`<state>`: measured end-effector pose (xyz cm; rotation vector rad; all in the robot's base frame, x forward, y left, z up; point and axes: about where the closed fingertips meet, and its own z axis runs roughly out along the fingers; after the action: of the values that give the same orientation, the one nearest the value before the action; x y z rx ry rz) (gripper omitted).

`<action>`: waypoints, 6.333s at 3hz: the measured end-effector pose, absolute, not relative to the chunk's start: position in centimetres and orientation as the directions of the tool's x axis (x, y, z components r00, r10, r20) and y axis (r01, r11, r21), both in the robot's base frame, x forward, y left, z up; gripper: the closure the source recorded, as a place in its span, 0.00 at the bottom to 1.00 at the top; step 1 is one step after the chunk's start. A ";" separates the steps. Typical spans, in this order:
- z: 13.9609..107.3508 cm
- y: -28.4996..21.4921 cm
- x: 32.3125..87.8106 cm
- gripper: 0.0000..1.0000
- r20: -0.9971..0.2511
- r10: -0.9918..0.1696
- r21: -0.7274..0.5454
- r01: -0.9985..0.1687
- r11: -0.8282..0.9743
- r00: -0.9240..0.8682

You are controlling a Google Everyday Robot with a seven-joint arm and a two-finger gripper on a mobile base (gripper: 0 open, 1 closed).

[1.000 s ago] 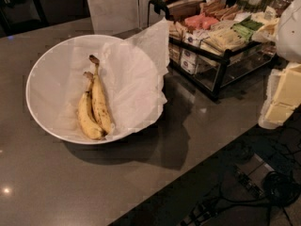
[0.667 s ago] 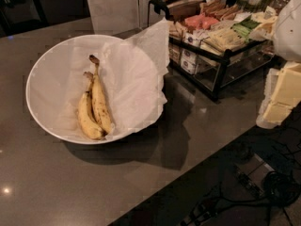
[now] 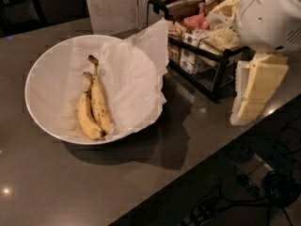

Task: Pick banana from white bowl

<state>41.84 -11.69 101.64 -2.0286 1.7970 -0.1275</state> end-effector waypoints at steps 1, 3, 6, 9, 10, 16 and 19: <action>103.7 -7.1 40.2 0.00 -0.184 -0.928 -0.420 -0.879 -0.225 0.325; 104.4 -4.7 39.4 0.00 -0.163 -0.903 -0.431 -0.852 -0.297 0.398; 104.9 -4.1 39.2 0.00 -0.235 -0.867 -0.423 -0.849 -0.317 0.440; 98.3 7.3 39.5 0.00 -0.524 -0.475 -0.324 -0.682 -0.656 0.706; 97.1 10.2 39.7 0.00 -0.545 -0.422 -0.292 -0.636 -0.714 0.724; 92.4 13.2 43.8 0.34 -0.545 -0.475 -0.186 -0.652 -0.735 0.691; 90.3 11.9 47.0 0.34 -0.569 -0.520 -0.172 -0.710 -0.682 0.637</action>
Offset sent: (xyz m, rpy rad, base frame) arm -0.0360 0.1268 0.0192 -0.0703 -0.0479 0.4642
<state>47.05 11.93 90.25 -2.4780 0.9758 0.6882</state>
